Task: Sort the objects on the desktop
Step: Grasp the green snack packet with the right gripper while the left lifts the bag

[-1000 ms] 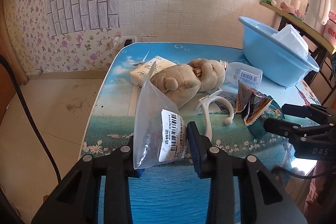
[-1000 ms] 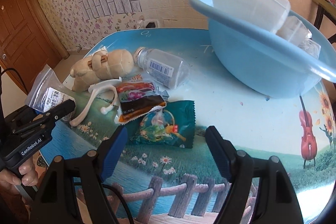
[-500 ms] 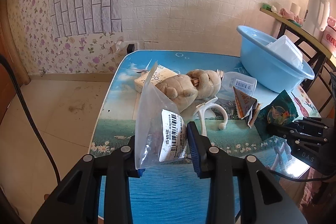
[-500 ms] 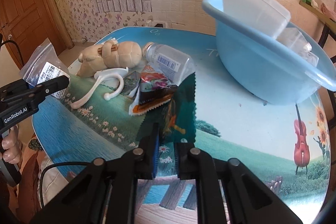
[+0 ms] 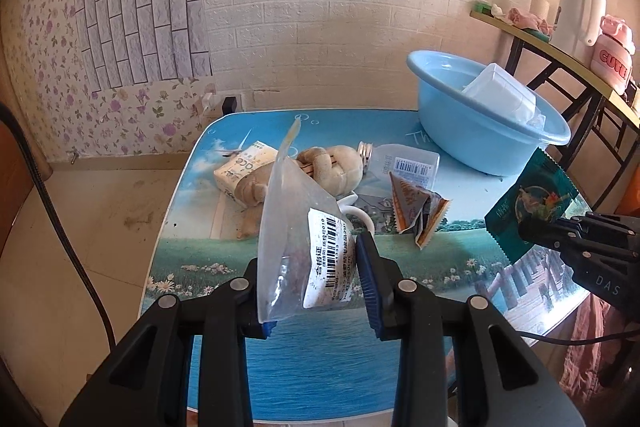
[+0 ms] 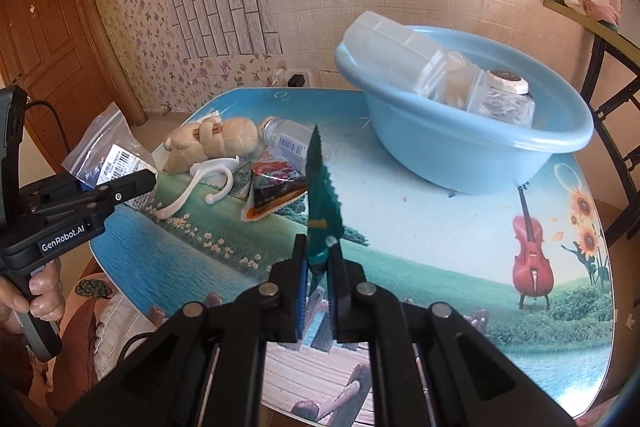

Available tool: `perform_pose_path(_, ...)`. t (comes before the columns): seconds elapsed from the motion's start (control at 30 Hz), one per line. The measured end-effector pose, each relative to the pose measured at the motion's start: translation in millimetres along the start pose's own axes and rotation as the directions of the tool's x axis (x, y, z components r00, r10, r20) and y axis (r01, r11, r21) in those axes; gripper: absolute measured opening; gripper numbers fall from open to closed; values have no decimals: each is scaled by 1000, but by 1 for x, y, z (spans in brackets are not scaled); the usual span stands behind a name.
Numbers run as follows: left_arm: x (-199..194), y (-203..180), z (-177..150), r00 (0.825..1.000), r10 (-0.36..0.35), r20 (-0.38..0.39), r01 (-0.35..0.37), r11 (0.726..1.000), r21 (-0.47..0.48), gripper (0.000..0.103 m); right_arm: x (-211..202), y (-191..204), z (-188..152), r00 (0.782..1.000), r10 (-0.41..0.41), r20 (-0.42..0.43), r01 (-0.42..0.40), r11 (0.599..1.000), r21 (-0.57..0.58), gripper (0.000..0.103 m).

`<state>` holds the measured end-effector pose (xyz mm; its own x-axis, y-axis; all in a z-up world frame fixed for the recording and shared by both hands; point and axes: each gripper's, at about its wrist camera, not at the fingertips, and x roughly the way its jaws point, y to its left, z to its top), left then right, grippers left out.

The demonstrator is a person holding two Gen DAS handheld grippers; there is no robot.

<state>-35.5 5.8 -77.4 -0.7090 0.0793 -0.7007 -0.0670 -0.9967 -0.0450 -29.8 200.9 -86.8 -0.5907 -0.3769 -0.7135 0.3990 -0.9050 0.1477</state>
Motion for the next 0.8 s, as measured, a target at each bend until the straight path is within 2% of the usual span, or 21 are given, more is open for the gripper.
perform_pose_path(0.2, -5, -7, 6, 1000, -7, 5, 7, 1000, -1, 33, -13, -15, 4, 998, 34, 55, -36, 999, 35, 9)
perform_pose_path(0.3, -8, -11, 10, 1000, -12, 14, 12, 1000, -9, 33, -24, -20, 7, 992, 77, 97, -82, 996, 45, 8)
perform_pose_path(0.5, -18, -21, 24, 999, -35, 38, 35, 999, 0, 33, -42, -25, 15, 982, 107, 155, -116, 992, 50, 9)
perform_pose_path(0.8, -17, -51, 49, 994, -85, 63, 83, 996, 41, 33, -62, -34, 29, 970, 83, 227, -96, 994, 48, 8)
